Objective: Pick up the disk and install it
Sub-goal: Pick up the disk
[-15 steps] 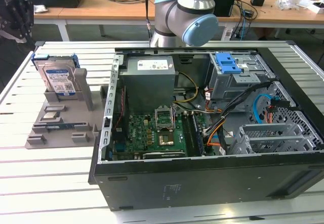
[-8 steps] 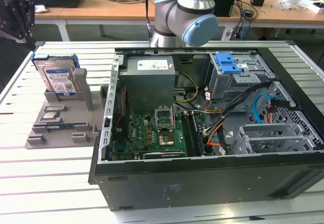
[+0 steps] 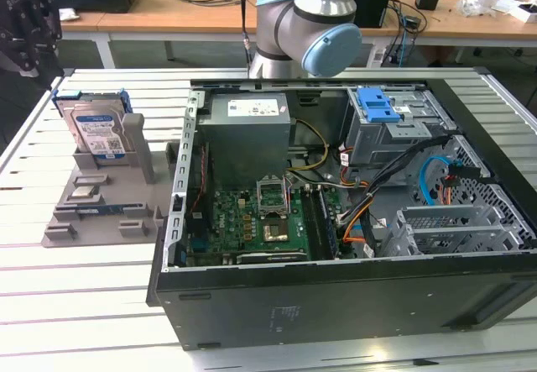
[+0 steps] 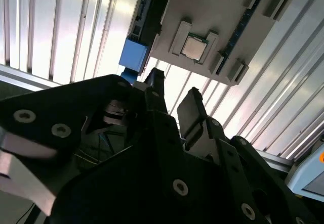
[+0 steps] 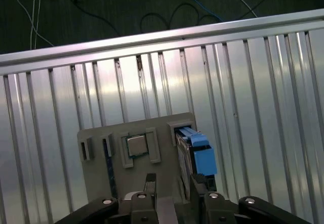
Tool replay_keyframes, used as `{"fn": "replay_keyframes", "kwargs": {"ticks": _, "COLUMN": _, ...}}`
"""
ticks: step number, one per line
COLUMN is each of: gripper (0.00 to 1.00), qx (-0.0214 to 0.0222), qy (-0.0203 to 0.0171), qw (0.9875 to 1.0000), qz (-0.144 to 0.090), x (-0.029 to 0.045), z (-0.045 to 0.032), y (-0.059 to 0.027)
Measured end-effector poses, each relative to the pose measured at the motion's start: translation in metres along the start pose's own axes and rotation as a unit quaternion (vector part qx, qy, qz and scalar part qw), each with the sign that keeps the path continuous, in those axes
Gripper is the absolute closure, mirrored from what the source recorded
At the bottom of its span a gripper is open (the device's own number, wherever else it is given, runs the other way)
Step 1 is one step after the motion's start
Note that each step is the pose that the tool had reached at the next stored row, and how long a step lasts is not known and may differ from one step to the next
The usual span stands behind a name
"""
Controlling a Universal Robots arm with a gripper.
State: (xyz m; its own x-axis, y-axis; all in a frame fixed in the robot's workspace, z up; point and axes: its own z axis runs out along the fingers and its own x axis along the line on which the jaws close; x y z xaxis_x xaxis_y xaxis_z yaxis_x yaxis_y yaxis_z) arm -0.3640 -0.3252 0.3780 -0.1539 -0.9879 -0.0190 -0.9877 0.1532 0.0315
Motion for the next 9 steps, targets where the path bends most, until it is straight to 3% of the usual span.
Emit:
{"fn": "replay_keyframes", "kwargs": {"ticks": 2, "gripper": 0.58, "qx": 0.0, "qy": 0.0, "qw": 1.0, "qz": 0.0, "x": 0.0, "z": 0.0, "y": 0.0}}
{"fn": "replay_keyframes", "kwargs": {"ticks": 3, "gripper": 0.52, "qx": 0.0, "qy": 0.0, "qw": 1.0, "qz": 0.0, "x": 0.0, "z": 0.0, "y": 0.0}}
{"fn": "replay_keyframes", "kwargs": {"ticks": 9, "gripper": 0.52, "qx": 0.0, "qy": 0.0, "qw": 1.0, "qz": 0.0, "x": -0.0025, "z": 0.0005, "y": 0.0003}}
